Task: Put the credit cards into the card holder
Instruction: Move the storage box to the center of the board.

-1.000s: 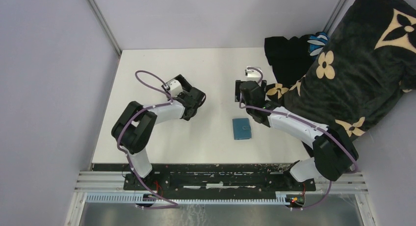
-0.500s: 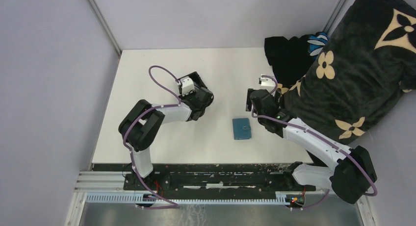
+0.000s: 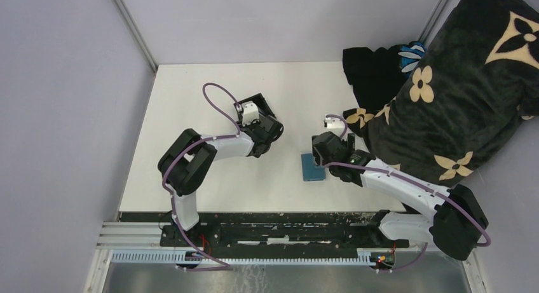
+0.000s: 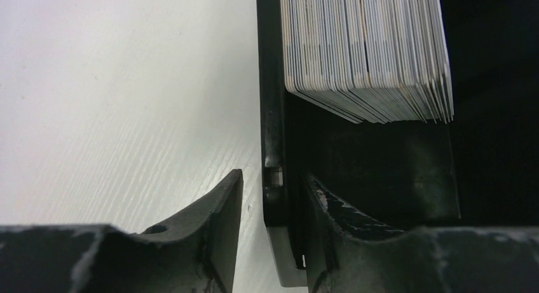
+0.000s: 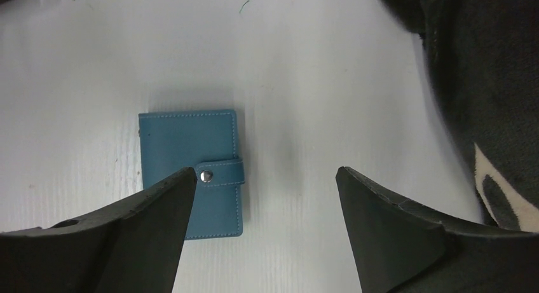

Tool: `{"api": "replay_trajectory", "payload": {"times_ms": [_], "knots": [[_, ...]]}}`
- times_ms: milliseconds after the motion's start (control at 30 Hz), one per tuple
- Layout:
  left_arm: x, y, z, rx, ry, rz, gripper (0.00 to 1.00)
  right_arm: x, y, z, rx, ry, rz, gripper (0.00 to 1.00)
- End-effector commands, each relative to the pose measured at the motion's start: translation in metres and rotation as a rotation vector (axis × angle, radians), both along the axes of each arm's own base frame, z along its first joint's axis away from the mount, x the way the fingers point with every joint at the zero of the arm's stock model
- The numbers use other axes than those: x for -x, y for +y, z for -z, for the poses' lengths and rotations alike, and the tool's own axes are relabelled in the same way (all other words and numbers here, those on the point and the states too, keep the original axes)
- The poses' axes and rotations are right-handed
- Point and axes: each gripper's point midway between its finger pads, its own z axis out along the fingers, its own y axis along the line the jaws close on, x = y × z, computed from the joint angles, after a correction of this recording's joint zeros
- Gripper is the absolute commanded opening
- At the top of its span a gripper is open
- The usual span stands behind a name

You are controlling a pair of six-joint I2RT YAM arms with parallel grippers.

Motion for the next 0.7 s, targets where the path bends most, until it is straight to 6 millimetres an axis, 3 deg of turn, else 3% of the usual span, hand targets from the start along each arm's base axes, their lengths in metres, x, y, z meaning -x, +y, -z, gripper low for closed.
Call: {"api": "replay_trajectory", "payload": {"times_ms": [0, 133, 367, 667], "knots": [[-0.001, -0.003, -0.023, 0.040, -0.046, -0.028, 0.49, 0.007, 0.014, 0.008, -0.007, 0.023, -0.034, 0.89], [0.004, -0.004, -0.036, 0.067, -0.069, -0.026, 0.57, 0.012, 0.025, 0.015, 0.004, 0.043, -0.070, 0.89], [0.027, -0.023, -0.051, 0.131, -0.103, 0.028, 0.58, 0.015, 0.036, 0.027, 0.042, 0.070, -0.089, 0.88], [0.067, -0.056, -0.037, 0.173, -0.092, 0.109, 0.58, 0.014, 0.035, 0.040, 0.089, 0.092, -0.080, 0.88]]}}
